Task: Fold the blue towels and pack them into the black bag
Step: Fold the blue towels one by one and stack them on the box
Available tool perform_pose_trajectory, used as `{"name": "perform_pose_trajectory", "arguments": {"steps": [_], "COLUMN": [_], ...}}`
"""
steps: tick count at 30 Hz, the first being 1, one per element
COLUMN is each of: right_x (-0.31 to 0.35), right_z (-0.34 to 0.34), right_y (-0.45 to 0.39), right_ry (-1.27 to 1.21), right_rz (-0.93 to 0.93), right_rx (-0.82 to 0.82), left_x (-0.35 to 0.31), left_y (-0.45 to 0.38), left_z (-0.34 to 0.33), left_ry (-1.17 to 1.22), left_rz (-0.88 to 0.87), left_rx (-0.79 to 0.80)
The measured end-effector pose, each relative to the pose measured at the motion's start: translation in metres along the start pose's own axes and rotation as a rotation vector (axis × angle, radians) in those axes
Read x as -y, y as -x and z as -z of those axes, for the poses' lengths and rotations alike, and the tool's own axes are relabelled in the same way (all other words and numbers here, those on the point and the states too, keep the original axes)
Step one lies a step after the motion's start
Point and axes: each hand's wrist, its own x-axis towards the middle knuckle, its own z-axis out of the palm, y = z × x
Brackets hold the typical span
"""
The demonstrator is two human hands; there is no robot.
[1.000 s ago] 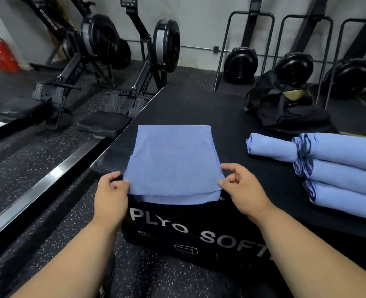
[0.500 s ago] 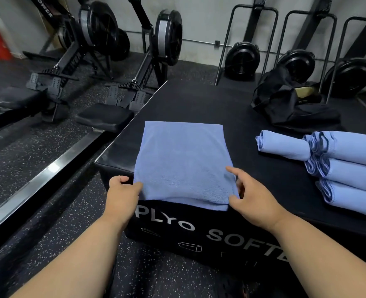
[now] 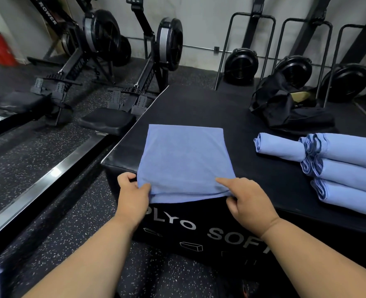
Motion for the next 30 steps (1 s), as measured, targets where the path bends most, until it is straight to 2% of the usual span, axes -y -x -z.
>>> {"name": "perform_pose_trajectory", "arguments": {"steps": [4,7,11,15,21,26,30], "right_x": [0.018,0.028,0.045,0.069,0.092,0.097,0.106], "right_z": [0.030,0.064,0.102,0.140,0.192,0.208,0.212], "right_y": [0.003,0.000,0.002,0.006,0.011,0.022,0.031], "right_ry": [-0.201,-0.366,-0.578,-0.678,-0.634,-0.681,-0.741], "right_rz": [-0.180,-0.280,-0.319,-0.306,-0.282,-0.329,-0.331], "right_rx": [-0.196,-0.277,-0.387,-0.434,-0.421,-0.393,-0.361], "left_x": [-0.034,-0.063,-0.096,-0.124,-0.145,-0.154,-0.157], "left_y": [0.020,0.039,0.071,0.094,0.133,0.157,0.171], "left_z": [0.015,0.029,0.054,0.083,0.103,0.117,0.123], "left_ry": [0.141,0.266,0.289,0.178,-0.019,-0.138,-0.128], "left_rz": [-0.047,-0.054,-0.140,-0.251,-0.383,-0.477,-0.571], "left_rx": [0.050,0.201,0.323,0.373,0.300,0.261,0.167]}}
